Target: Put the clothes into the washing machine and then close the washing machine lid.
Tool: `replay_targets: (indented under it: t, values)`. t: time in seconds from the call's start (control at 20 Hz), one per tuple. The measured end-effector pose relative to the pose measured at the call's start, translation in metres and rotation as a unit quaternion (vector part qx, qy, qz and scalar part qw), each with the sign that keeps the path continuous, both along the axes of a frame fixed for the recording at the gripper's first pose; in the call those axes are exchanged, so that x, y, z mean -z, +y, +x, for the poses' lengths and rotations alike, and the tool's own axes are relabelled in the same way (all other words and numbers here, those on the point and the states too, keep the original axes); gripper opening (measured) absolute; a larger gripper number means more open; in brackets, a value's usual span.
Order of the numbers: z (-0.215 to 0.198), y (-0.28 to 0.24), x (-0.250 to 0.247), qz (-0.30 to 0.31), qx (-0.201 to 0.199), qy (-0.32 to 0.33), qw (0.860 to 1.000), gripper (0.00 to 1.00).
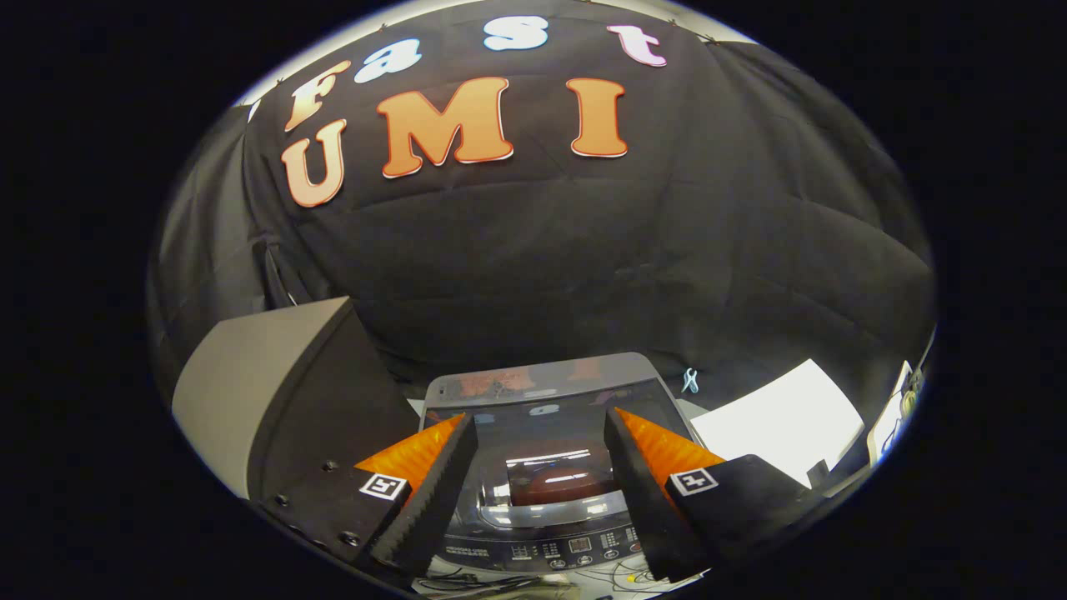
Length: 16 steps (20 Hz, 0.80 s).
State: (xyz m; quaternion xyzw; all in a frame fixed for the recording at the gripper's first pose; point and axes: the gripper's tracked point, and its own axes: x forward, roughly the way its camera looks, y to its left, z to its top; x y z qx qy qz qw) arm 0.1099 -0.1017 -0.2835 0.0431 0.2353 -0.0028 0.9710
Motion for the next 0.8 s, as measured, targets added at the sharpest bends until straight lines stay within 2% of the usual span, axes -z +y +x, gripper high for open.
replay_targets:
  t: [0.15, 0.35, 0.8]
  values:
    - [-0.007, 0.006, -0.034, 0.011, 0.004, -0.028, 1.0, 0.99]
    - [-0.021, 0.021, -0.091, 0.023, -0.01, -0.074, 0.997, 0.99]
    - [-0.06, 0.025, -0.233, 0.021, -0.018, -0.188, 0.982, 0.99]
